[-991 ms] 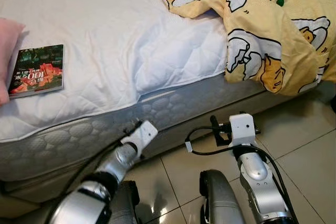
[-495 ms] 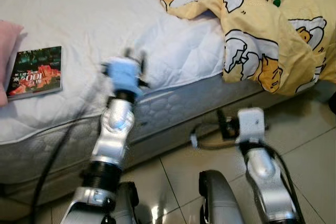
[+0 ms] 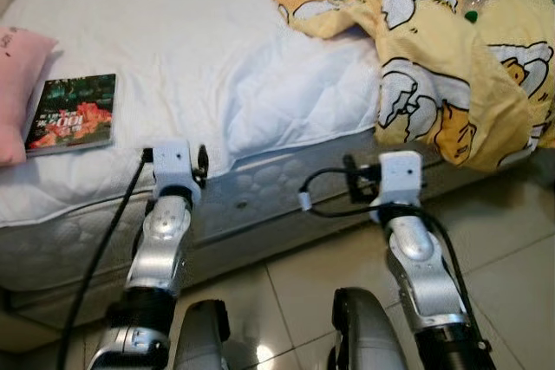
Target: Clean up the room
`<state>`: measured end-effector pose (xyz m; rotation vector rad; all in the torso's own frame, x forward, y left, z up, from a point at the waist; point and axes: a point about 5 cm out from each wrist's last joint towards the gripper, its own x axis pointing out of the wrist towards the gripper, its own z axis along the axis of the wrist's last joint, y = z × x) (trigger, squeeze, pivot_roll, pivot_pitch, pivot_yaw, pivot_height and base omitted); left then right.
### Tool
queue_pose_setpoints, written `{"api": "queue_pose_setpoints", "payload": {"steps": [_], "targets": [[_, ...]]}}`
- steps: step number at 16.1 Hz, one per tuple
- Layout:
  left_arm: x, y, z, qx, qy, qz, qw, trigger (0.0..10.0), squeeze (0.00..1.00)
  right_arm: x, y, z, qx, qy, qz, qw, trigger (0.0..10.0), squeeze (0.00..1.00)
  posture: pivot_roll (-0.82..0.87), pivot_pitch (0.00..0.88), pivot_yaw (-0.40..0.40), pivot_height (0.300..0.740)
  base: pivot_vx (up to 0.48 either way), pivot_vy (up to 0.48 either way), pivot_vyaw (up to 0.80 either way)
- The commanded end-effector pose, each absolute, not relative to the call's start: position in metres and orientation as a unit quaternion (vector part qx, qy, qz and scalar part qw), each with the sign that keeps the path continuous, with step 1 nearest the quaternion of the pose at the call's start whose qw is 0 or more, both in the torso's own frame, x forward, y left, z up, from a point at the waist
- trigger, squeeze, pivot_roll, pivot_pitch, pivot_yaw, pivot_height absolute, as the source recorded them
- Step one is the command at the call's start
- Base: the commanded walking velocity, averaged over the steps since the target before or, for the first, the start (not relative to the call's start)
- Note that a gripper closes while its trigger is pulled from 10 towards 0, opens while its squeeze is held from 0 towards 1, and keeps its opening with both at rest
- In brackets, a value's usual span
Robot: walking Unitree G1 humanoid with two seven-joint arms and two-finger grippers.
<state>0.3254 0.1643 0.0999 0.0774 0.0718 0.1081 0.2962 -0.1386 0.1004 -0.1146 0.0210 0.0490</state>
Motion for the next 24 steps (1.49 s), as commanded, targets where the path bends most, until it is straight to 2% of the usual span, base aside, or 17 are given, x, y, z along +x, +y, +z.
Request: {"api": "queue_pose_setpoints", "payload": {"steps": [1,2,3,11,15,17,20,22,23,24], "targets": [[0.328,0.15,0.102,0.05,0.04,0.039,0.997,10.0,1.0,0.298,-0.139,0.098,-0.063,0.019,0.027,0.997,10.0,0.0,-0.17,0.0,0.055,0.605,0.0,-0.465,0.0],[0.327,0.146,0.097,0.039,0.057,0.034,0.997,10.0,1.0,0.299,-0.136,0.098,-0.065,0.017,0.04,0.997,10.0,0.0,-0.16,0.0,0.057,0.605,0.0,-0.45,0.79],[0.326,0.141,0.095,0.049,0.063,0.02,0.997,10.0,0.0,0.3,-0.134,0.097,-0.065,0.018,0.041,0.997,10.0,0.0,-0.17,0.0,0.061,0.605,0.0,-0.435,0.74],[0.333,0.131,0.103,0.052,0.041,0.006,0.998,10.0,0.0,0.303,-0.142,0.101,-0.073,-0.003,0.026,0.997,10.0,0.0,-0.19,0.0,0.07,0.605,0.246,-0.392,0.73],[0.331,0.127,0.101,0.042,0.042,0.002,0.998,10.0,0.0,0.3,-0.137,0.102,-0.063,-0.015,0.044,0.997,10.0,0.0,-0.19,0.0,0.074,0.605,0.305,-0.367,0.0],[0.33,0.123,0.103,0.048,0.03,-0.009,0.998,10.0,0.0,0.302,-0.138,0.102,-0.059,-0.014,0.039,0.997,10.0,0.0,-0.19,0.0,0.072,0.62,0.306,-0.368,0.0],[0.331,0.124,0.108,0.052,0.012,-0.018,0.998,10.0,0.0,0.303,-0.14,0.101,-0.07,-0.01,0.032,0.997,10.0,0.0,-0.18,0.0,0.071,0.63,0.0,0.0,0.0],[0.333,0.117,0.101,0.051,0.04,-0.076,0.995,10.0,0.0,0.302,-0.14,0.099,-0.071,-0.009,0.033,0.997,10.0,0.0,-0.18,0.0,0.069,0.63,0.0,0.0,-0.76],[0.334,0.11,0.088,0.039,0.092,-0.125,0.987,10.0,0.0,0.299,-0.141,0.097,-0.071,-0.008,0.035,0.997,10.0,0.0,-0.18,0.0,0.066,0.63,0.0,0.0,-0.74],[0.338,0.108,0.084,0.0,0.119,-0.12,0.986,10.0,0.0,0.297,-0.142,0.095,-0.073,-0.007,0.035,0.997,10.0,0.0,-0.18,0.0,0.062,0.63,0.0,0.0,-0.74]]}}
